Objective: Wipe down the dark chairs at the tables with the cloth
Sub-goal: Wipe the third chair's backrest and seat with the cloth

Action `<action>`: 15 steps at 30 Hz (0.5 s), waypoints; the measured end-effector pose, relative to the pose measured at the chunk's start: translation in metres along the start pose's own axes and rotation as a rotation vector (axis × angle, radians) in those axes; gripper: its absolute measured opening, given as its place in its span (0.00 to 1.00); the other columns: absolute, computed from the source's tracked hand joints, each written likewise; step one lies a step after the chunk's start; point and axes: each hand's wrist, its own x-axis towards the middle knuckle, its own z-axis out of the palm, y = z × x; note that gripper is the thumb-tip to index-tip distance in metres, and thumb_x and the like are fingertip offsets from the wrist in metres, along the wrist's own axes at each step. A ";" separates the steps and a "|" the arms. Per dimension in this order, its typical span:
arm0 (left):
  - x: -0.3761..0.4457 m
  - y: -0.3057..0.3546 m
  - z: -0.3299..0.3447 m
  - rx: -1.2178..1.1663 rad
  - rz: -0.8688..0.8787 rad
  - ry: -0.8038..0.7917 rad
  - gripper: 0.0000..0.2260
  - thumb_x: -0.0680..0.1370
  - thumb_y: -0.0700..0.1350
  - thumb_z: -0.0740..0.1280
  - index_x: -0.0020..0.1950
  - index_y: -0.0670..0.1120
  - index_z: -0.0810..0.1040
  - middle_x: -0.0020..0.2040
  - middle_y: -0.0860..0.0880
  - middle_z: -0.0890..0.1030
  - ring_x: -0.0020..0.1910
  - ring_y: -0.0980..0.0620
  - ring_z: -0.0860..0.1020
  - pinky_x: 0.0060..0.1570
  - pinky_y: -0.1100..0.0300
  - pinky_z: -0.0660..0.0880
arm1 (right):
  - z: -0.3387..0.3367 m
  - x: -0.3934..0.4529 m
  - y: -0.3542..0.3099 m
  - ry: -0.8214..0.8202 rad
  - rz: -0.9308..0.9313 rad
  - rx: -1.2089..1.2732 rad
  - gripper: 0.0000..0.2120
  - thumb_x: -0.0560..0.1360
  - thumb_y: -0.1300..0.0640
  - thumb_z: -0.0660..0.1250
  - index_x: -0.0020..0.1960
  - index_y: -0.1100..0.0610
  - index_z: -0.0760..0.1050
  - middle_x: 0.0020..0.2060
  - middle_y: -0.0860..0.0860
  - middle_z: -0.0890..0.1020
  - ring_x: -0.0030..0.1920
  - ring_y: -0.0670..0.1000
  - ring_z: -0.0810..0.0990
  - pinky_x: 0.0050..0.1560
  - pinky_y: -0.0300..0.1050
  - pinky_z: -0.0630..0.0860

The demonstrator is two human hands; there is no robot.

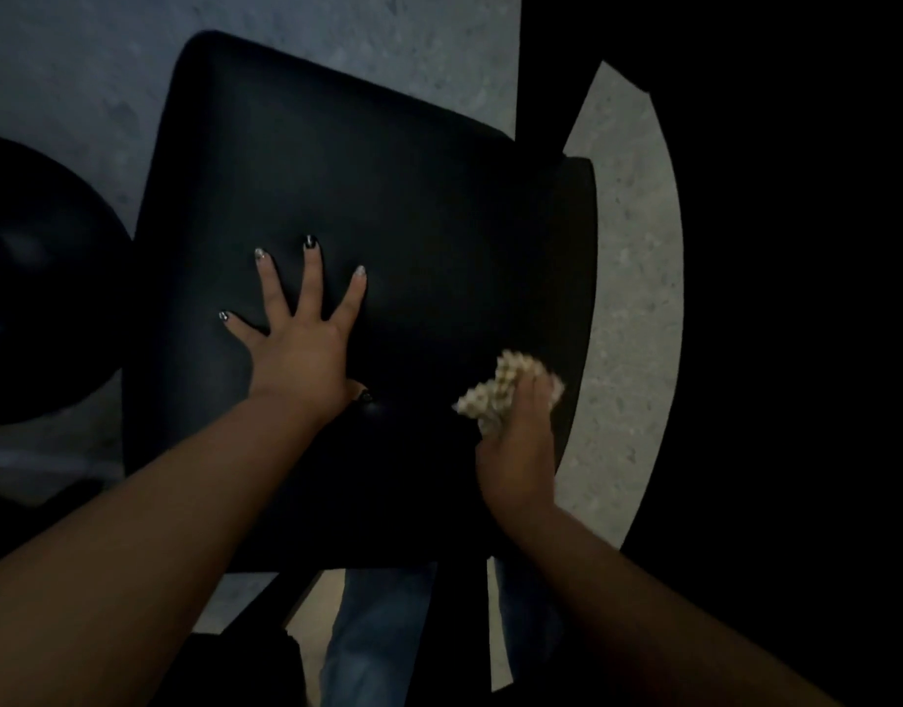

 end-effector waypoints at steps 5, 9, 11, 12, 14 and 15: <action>0.001 -0.005 -0.004 0.022 0.034 -0.026 0.56 0.68 0.63 0.74 0.75 0.61 0.30 0.73 0.48 0.23 0.73 0.34 0.29 0.64 0.24 0.52 | -0.042 0.117 -0.058 0.256 -0.245 0.119 0.26 0.76 0.70 0.56 0.74 0.65 0.59 0.73 0.61 0.63 0.73 0.57 0.61 0.74 0.52 0.58; 0.000 -0.024 -0.015 0.034 0.008 0.028 0.57 0.68 0.63 0.74 0.76 0.57 0.30 0.74 0.46 0.24 0.75 0.36 0.31 0.66 0.25 0.49 | -0.061 0.195 -0.056 0.227 -0.269 -0.206 0.27 0.75 0.63 0.61 0.73 0.64 0.59 0.72 0.62 0.61 0.73 0.58 0.58 0.73 0.48 0.55; 0.002 -0.036 -0.021 0.027 -0.022 0.048 0.58 0.66 0.64 0.74 0.77 0.57 0.32 0.74 0.47 0.25 0.73 0.35 0.29 0.65 0.24 0.49 | -0.047 0.199 -0.056 0.262 -0.174 -0.256 0.27 0.77 0.63 0.59 0.74 0.65 0.57 0.72 0.63 0.60 0.74 0.60 0.56 0.74 0.52 0.51; 0.004 -0.041 -0.023 0.011 -0.031 0.034 0.58 0.65 0.64 0.75 0.77 0.58 0.32 0.74 0.48 0.24 0.73 0.34 0.28 0.65 0.24 0.50 | -0.034 0.191 -0.059 0.303 -0.130 -0.267 0.27 0.77 0.62 0.58 0.74 0.67 0.56 0.73 0.64 0.59 0.74 0.62 0.55 0.75 0.55 0.49; 0.007 -0.044 -0.023 -0.015 -0.038 0.010 0.58 0.65 0.64 0.75 0.77 0.59 0.32 0.74 0.50 0.23 0.73 0.34 0.29 0.65 0.24 0.53 | -0.001 0.164 -0.063 0.352 -0.188 -0.365 0.28 0.77 0.63 0.56 0.75 0.68 0.53 0.74 0.66 0.56 0.75 0.65 0.52 0.75 0.59 0.44; 0.008 -0.044 -0.021 -0.020 -0.039 0.010 0.58 0.65 0.64 0.75 0.77 0.60 0.33 0.74 0.50 0.24 0.73 0.34 0.29 0.65 0.25 0.54 | 0.013 0.146 -0.061 0.327 -0.280 -0.371 0.29 0.76 0.64 0.56 0.75 0.69 0.53 0.74 0.67 0.55 0.75 0.66 0.51 0.75 0.59 0.43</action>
